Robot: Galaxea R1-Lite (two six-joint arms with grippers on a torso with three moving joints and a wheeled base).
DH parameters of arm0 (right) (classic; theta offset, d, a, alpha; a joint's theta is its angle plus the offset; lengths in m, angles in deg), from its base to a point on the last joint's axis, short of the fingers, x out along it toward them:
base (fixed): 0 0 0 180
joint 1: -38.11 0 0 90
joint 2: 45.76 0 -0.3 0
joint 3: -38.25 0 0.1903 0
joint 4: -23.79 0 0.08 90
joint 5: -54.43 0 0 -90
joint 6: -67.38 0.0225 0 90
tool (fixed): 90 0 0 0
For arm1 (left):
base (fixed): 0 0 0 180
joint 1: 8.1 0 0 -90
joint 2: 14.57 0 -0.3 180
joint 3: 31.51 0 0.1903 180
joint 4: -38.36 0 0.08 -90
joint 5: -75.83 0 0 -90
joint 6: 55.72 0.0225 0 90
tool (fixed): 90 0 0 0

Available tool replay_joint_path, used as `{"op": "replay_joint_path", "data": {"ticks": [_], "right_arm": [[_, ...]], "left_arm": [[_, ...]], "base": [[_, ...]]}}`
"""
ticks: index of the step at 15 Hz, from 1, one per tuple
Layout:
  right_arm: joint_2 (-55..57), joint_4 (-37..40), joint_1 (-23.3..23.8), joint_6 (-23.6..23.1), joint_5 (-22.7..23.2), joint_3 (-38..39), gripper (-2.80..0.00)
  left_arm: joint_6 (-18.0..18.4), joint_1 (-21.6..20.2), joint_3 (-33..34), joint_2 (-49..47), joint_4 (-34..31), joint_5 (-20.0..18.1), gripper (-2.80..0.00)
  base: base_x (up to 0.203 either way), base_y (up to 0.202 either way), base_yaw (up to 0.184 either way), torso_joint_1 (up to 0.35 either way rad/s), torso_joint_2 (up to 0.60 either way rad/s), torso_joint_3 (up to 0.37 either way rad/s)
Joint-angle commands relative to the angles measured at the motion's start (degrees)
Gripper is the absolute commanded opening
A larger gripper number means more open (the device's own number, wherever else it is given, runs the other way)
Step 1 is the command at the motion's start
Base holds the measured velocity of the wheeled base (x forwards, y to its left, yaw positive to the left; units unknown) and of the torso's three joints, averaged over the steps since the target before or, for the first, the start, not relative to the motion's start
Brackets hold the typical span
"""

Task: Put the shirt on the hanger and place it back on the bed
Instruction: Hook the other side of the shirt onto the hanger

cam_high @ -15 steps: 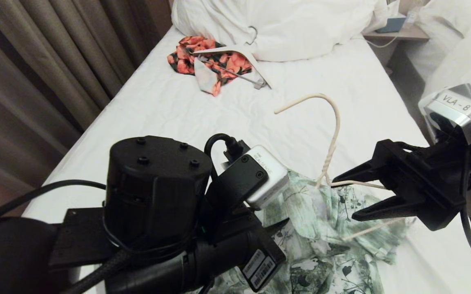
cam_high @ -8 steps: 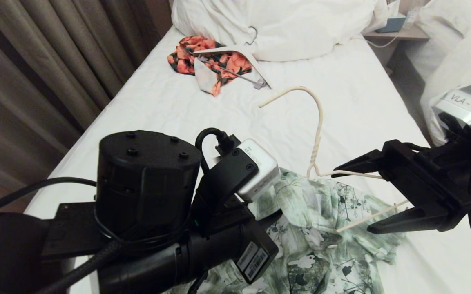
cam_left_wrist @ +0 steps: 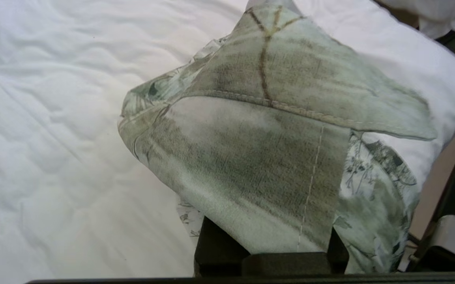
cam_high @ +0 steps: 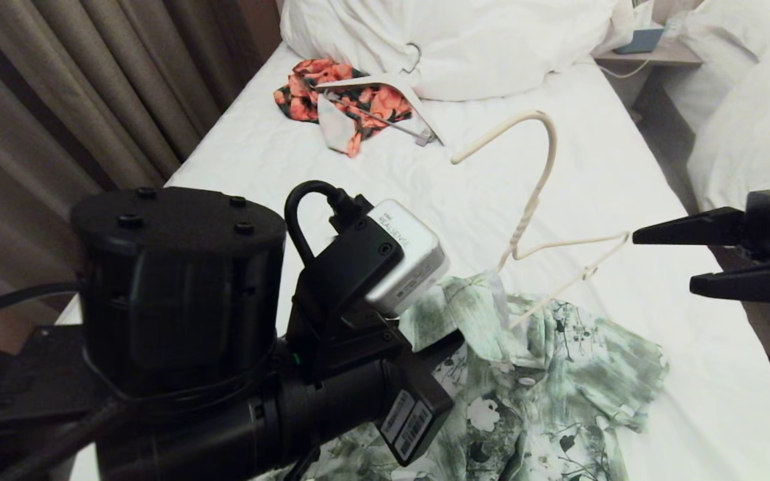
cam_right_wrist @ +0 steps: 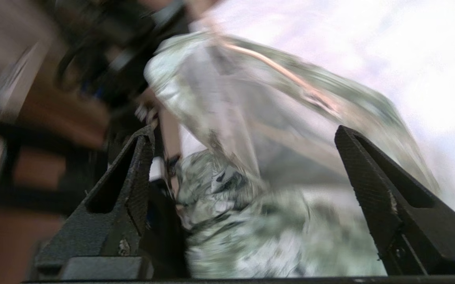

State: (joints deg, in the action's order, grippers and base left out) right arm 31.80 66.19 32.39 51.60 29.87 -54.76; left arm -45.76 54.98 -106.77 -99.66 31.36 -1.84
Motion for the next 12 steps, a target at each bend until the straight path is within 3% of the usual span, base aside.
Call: {"op": "replay_joint_path", "data": {"ticks": [1,3,7,8,9,12], "right_arm": [[-5.1,0.0,1.2,7.0,-4.0,0.3,0.0],[-7.6,-0.1,1.3,12.5,-11.7,1.5,0.0],[-8.0,-3.1,1.6,12.4,-14.4,8.3,0.0],[-8.3,-6.7,1.7,12.3,-14.7,10.2,-0.66],[-9.6,-8.2,1.6,12.8,-15.0,11.2,-2.8],[-10.6,-4.8,1.2,16.0,-15.3,10.4,-2.8]], "left_arm": [[-0.3,0.0,-0.1,1.0,0.4,0.1,-2.8],[-0.6,0.0,-0.4,1.9,2.6,0.5,-2.8],[-0.6,0.0,0.1,5.4,3.4,0.8,-2.8],[-0.7,-0.1,0.2,5.8,3.3,0.8,-2.8],[-1.1,-0.1,0.5,6.1,3.3,1.2,-2.8],[-3.8,-0.2,0.8,7.1,3.5,2.6,-2.8]], "base": [[0.0,0.0,0.0,0.0,0.0,0.0],[0.0,0.0,0.0,0.0,0.0,0.0],[0.0,0.0,0.0,0.0,0.0,0.0],[0.0,0.0,0.0,0.0,0.0,0.0],[0.0,0.0,0.0,0.0,0.0,0.0],[0.0,0.0,0.0,0.0,0.0,0.0]]}}
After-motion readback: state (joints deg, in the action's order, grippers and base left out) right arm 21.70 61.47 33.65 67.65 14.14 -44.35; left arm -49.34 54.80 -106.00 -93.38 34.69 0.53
